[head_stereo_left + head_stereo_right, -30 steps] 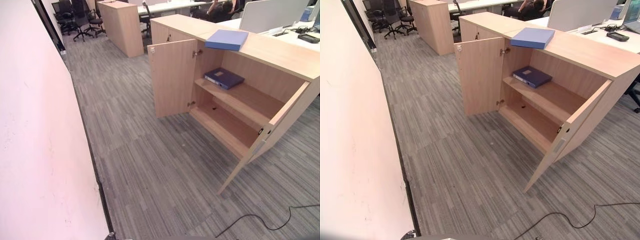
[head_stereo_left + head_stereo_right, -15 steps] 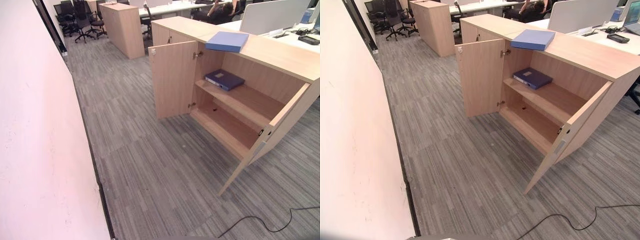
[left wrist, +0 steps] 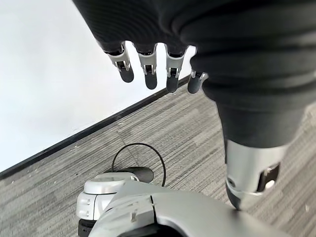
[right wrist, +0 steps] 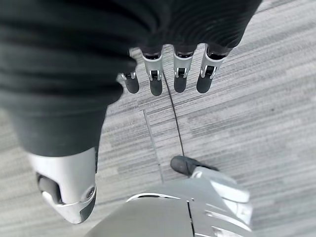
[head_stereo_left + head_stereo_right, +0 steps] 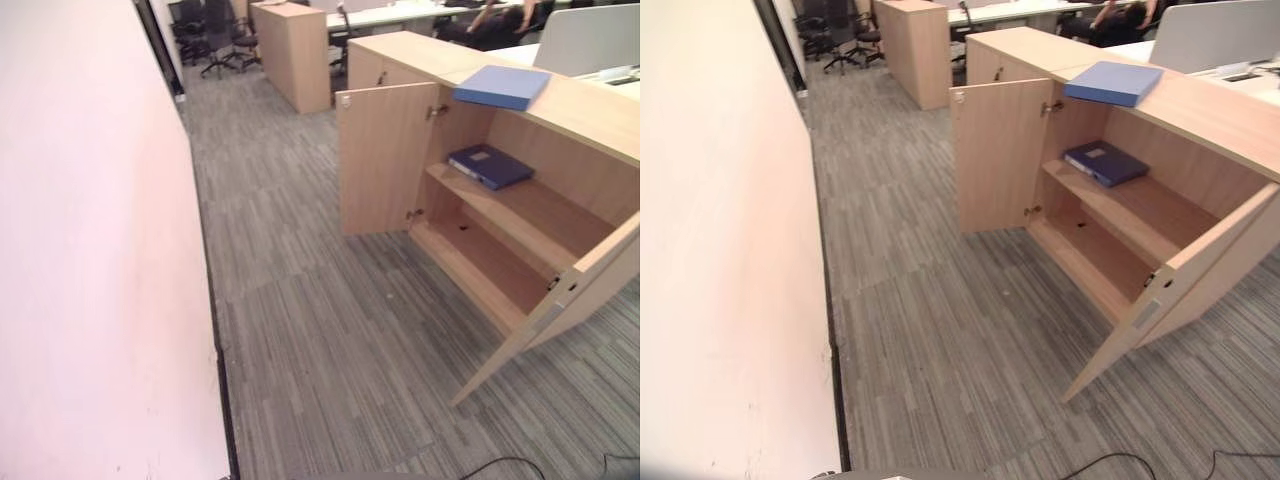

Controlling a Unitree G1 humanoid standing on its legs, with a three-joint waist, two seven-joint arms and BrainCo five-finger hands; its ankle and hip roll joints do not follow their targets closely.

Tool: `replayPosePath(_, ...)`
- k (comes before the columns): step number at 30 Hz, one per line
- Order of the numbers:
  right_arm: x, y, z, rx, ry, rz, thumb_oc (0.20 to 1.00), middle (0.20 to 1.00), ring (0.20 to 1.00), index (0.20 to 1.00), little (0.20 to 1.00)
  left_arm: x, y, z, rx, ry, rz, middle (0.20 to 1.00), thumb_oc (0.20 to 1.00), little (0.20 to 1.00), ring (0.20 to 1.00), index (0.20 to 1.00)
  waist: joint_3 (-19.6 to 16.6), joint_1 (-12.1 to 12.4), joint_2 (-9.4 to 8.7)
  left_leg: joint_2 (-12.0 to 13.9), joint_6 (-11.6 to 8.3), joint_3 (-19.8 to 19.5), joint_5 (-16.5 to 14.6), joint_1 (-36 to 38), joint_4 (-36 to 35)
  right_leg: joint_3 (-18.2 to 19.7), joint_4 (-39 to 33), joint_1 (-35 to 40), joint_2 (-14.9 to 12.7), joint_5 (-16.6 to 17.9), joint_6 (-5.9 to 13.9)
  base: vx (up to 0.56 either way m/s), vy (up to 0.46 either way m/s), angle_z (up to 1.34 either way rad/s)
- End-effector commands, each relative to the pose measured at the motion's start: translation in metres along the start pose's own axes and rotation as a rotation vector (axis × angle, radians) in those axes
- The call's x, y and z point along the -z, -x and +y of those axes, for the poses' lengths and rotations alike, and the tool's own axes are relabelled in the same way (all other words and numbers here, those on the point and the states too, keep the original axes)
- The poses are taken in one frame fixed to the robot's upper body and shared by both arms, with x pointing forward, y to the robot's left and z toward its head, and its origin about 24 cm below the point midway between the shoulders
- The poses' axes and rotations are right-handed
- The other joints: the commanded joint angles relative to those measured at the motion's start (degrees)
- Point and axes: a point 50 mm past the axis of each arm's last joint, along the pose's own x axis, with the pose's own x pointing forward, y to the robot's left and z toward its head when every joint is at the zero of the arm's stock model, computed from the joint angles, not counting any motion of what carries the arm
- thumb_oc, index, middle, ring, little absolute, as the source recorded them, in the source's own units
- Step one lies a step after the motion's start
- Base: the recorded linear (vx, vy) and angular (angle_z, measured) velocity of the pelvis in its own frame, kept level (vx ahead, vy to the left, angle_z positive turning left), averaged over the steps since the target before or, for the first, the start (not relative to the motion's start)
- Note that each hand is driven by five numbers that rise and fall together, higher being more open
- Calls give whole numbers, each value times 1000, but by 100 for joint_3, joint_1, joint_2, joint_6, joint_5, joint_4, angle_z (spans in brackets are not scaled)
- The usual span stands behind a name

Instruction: Put the empty folder in the office cabinet

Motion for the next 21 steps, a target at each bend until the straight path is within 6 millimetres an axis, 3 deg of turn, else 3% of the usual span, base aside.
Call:
replayPosePath(1,-23,-1,-9,18,6,-46,1000,1000,1000,1000,1000,-24,-4,10,-36,29,-53,1000,1000,1000,1000,1000,240,200,-326,-148,-116,-395,-105,-337,173,169,11,-429,-310,483,584,-104,-94,44)
replayPosePath(2,-23,-1,-9,18,6,-46,1000,1000,1000,1000,1000,-24,-4,10,-36,29,-53,1000,1000,1000,1000,1000,239,191,-327,-155,-117,-404,-118,-357,202,160,12,-433,-313,482,585,-253,-108,70)
replayPosePath(3,-30,-1,-15,39,6,-62,1000,1000,1000,1000,1000,-36,-5,9,-38,31,-88,1000,1000,1000,1000,1000,473,173,-365,-98,-225,4,-205,-922,908,-84,51,-470,-426,466,588,-209,-59,49)
replayPosePath(4,-29,-1,-18,50,3,-53,1000,1000,1000,1000,1000,-36,-5,6,-30,25,-90,1000,1000,1000,1000,1000,556,148,-341,51,-214,632,-259,-1202,1330,-225,43,-426,-469,432,591,-209,-58,85)
replayPosePath(5,-29,-1,-18,50,3,-54,1000,1000,1000,1000,1000,-36,-5,6,-30,25,-90,1000,1000,1000,1000,1000,553,151,-337,54,-214,635,-275,-1220,1360,-222,45,-432,-465,433,591,-44,-13,56)
replayPosePath(7,-23,-1,-20,59,-18,-32,1000,1000,1000,1000,1000,-29,-4,2,-25,33,-76,1000,1000,1000,1000,1000,551,133,-307,301,-178,1330,-127,-1402,1440,-403,20,-318,-504,367,580,37,17,50)
replayPosePath(8,-23,-1,-20,59,-18,-32,1000,1000,1000,1000,1000,-29,-4,2,-25,33,-76,1000,1000,1000,1000,1000,546,133,-308,300,-178,1331,-124,-1407,1439,-403,20,-324,-505,367,580,69,32,54)
replayPosePath(11,-19,-1,-20,64,2,-13,1000,1000,1000,1000,1000,-21,-3,3,-29,44,-60,1000,1000,1000,1000,1000,498,218,-244,262,-188,1556,270,-1685,1091,-458,5,-244,-471,282,568,143,36,53)
replayPosePath(12,-20,-1,-17,61,18,-11,1000,1000,1000,1000,1000,-16,-2,2,-28,46,-46,1000,1000,1000,1000,1000,474,325,-159,196,-209,1724,531,-1857,615,-440,5,-175,-429,183,572,228,76,32)
replayPosePath(15,-21,-1,-13,55,10,-13,1000,1000,1000,1000,1000,-4,-1,-2,-19,51,-11,1000,1000,1000,1000,1000,403,455,25,205,-255,1892,823,-1883,47,-354,5,-35,-356,44,595,225,114,0)
replayPosePath(18,-14,-1,-8,50,-4,10,1000,1000,1000,1000,1000,9,2,-7,-10,63,30,1000,1000,1000,1000,1000,171,414,173,253,-268,1933,900,-1621,-103,-363,5,52,-387,-92,642,248,150,-19)
replayPosePath(21,-9,-1,-3,40,6,35,1000,1000,1000,1000,1000,11,2,-13,-2,85,35,1000,1000,1000,1000,1000,10,407,251,197,-223,1851,811,-1409,-103,-287,5,109,-619,-164,743,210,171,-26)
